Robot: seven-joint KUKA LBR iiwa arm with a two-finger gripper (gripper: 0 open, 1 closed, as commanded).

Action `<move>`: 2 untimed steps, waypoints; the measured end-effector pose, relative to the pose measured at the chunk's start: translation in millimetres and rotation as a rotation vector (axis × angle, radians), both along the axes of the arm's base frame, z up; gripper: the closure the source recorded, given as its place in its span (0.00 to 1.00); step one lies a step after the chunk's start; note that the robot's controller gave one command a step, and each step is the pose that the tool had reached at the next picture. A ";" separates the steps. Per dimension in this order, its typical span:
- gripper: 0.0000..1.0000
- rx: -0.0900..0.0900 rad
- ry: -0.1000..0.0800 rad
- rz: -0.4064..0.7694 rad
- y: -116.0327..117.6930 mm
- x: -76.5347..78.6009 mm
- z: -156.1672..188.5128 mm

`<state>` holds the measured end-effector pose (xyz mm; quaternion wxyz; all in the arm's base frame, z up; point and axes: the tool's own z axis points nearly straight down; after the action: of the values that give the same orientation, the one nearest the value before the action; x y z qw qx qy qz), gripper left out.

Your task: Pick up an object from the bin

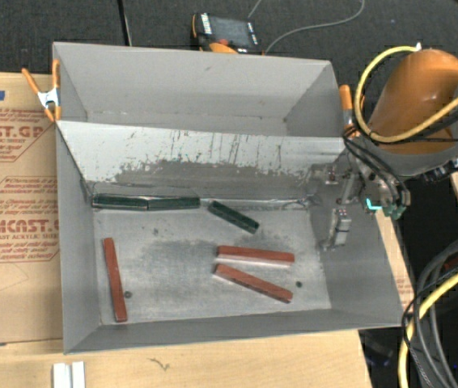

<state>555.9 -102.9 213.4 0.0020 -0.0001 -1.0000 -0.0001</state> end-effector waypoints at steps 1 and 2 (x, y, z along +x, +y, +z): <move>0.00 0.003 0.003 -0.039 56.0 1.6 -97.5; 0.00 0.001 0.001 -0.252 79.7 -53.8 -145.4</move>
Offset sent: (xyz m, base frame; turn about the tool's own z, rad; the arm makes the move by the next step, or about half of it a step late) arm 0.0032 0.0518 -0.0924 0.0439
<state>502.1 -23.2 68.0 0.0026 -0.1260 -0.9920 -0.0007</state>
